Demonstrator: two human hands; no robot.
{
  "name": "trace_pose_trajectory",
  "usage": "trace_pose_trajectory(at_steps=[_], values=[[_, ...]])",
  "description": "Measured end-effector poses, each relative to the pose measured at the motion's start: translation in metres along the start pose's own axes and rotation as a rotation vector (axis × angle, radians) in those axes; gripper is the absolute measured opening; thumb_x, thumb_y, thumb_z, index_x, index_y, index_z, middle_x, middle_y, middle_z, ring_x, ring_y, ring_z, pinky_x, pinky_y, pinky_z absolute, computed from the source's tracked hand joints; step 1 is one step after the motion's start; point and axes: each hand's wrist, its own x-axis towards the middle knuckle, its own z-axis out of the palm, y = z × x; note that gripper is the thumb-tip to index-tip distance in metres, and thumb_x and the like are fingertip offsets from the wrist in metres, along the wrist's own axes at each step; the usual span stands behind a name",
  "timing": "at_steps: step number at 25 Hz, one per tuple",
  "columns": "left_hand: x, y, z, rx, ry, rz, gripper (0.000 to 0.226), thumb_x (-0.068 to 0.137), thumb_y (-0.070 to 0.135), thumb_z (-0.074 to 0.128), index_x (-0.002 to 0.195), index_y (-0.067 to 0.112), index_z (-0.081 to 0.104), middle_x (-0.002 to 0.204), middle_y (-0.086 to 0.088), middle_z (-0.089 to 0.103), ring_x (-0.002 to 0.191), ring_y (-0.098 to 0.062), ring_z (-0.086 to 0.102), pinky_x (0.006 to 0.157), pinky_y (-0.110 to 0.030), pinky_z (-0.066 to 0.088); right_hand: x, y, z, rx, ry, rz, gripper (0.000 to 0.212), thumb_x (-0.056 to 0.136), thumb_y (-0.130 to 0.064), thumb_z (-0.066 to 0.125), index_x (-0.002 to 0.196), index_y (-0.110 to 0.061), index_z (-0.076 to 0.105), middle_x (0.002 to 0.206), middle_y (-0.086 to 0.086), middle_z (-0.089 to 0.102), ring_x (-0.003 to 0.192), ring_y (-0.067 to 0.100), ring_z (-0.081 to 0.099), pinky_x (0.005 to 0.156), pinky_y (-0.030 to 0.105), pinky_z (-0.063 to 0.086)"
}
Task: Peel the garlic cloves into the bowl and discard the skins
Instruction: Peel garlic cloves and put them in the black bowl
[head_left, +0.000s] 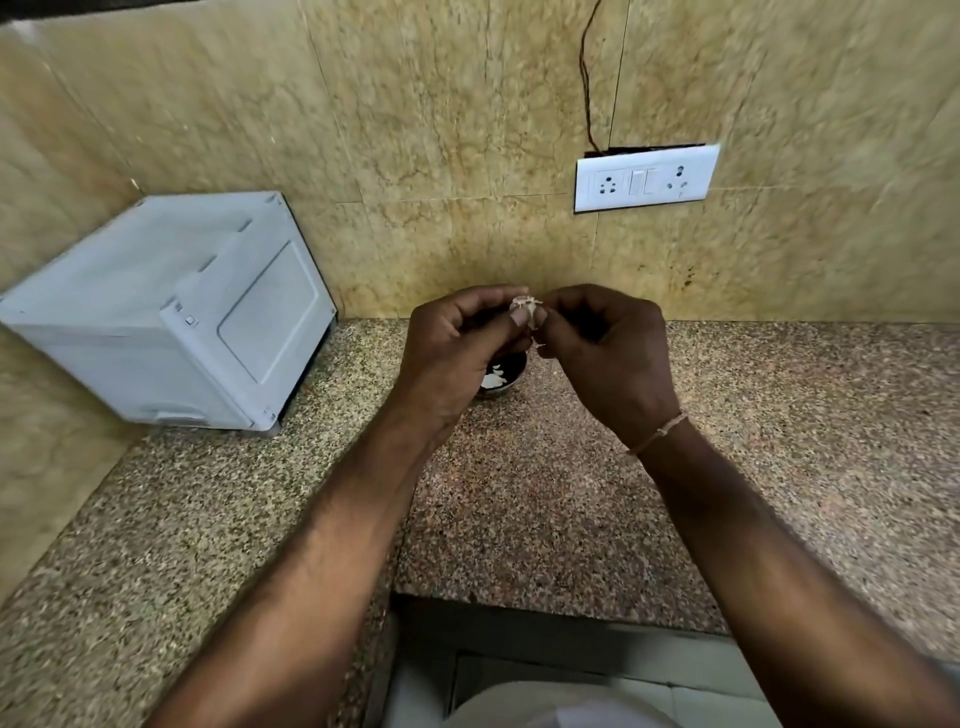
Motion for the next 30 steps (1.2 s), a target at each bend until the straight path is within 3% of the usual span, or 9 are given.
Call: trace_pose_trajectory(at_steps=[6,11,17,22,30], values=[[0.003,-0.004,-0.003,0.019,-0.024,0.011,0.026,0.092,0.002,0.077,0.118,0.004,0.077,0.108,-0.009,0.080,0.101,-0.023,0.078,0.082,-0.026,0.061,-0.001,0.000,0.001,-0.011,-0.005,0.054,0.006,0.090,-0.017,0.079,0.095,-0.014,0.080,0.077,-0.007,0.077,0.070,0.008,0.075,0.066,0.032,0.063],[0.006,-0.007,-0.005,-0.043,-0.011,-0.043,0.026,0.087,0.007,0.083,0.113,0.005,0.077,0.101,-0.013,0.080,0.095,-0.030,0.079,0.081,-0.033,0.064,-0.004,0.001,0.004,-0.025,0.040,0.071,0.007,0.090,-0.017,0.079,0.095,-0.013,0.077,0.079,-0.005,0.077,0.072,0.009,0.075,0.066,0.032,0.062],[0.005,-0.010,-0.001,-0.051,0.017,-0.077,0.015,0.088,0.009,0.082,0.102,0.006,0.080,0.093,-0.013,0.081,0.082,-0.027,0.078,0.075,-0.030,0.064,-0.007,0.008,0.004,0.011,0.082,0.100,0.014,0.090,-0.015,0.077,0.103,-0.013,0.071,0.083,0.001,0.075,0.077,0.018,0.076,0.071,0.048,0.064],[0.007,-0.010,-0.001,-0.049,-0.016,-0.057,0.011,0.088,0.010,0.082,0.099,0.009,0.082,0.094,-0.011,0.081,0.085,-0.023,0.077,0.078,-0.029,0.064,-0.013,0.009,0.005,-0.022,0.121,0.018,0.019,0.091,-0.021,0.077,0.109,-0.016,0.072,0.084,-0.003,0.077,0.076,0.012,0.077,0.066,0.045,0.064],[0.006,-0.017,0.001,-0.103,-0.009,-0.092,0.013,0.085,0.014,0.085,0.097,0.012,0.081,0.097,-0.012,0.080,0.089,-0.023,0.077,0.077,-0.029,0.063,-0.014,0.015,0.002,-0.082,0.086,0.021,0.027,0.092,-0.026,0.076,0.116,-0.012,0.077,0.088,-0.002,0.079,0.077,0.009,0.077,0.071,0.042,0.065]])
